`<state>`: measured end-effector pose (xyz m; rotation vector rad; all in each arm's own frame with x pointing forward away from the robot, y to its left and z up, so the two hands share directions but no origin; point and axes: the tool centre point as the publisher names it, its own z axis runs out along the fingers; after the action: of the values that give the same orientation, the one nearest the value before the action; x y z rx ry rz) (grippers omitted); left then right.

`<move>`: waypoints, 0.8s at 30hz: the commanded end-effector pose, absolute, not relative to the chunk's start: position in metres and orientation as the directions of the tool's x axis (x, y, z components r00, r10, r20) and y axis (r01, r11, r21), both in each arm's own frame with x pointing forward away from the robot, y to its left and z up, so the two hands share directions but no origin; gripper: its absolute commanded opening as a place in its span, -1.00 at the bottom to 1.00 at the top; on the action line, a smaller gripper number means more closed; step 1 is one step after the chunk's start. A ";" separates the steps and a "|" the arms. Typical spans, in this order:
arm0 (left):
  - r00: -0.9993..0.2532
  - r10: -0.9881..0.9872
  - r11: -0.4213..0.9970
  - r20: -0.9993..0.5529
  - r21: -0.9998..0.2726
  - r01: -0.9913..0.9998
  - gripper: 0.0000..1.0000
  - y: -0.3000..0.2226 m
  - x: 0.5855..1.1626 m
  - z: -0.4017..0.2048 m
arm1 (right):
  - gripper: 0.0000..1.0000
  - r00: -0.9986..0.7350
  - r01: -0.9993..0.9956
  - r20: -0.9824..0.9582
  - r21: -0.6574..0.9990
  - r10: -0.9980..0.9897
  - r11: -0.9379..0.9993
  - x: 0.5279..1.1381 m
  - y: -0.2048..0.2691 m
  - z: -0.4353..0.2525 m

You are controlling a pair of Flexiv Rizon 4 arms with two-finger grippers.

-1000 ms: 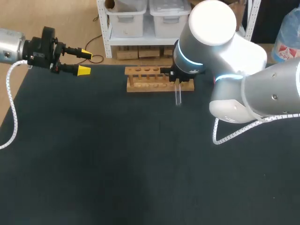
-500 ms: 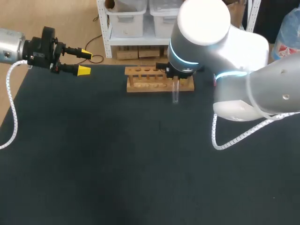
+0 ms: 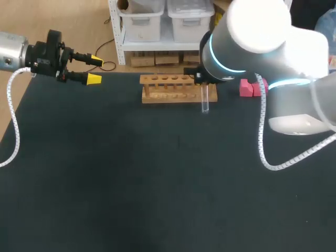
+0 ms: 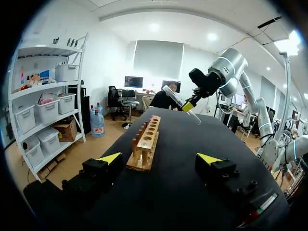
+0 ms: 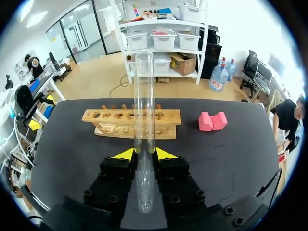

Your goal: Grasp the test tube, adjust it, and insert it.

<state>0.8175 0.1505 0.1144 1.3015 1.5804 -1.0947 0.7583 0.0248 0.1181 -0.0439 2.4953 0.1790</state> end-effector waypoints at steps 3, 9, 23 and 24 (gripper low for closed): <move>-0.151 0.296 0.097 -0.943 -0.128 0.987 1.00 0.151 0.817 0.114 | -1.00 -0.784 -0.080 -0.621 0.128 0.016 0.989 0.755 0.019 0.117; -0.151 0.296 0.097 -0.943 -0.128 0.987 1.00 0.151 0.817 0.114 | -1.00 -0.784 -0.080 -0.621 0.128 0.016 0.989 0.755 0.019 0.117; -0.151 0.296 0.097 -0.943 -0.128 0.987 1.00 0.151 0.817 0.114 | -1.00 -0.570 0.013 -0.816 0.112 0.100 0.994 0.775 0.014 0.133; -0.151 0.296 0.097 -0.943 -0.128 0.987 1.00 0.151 0.817 0.114 | -1.00 -0.545 0.023 -0.832 0.106 0.101 0.994 0.778 0.014 0.135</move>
<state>0.8175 0.1504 0.1145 1.3015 1.5804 -1.0947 0.7807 0.0113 0.1402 0.0328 2.3713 0.1315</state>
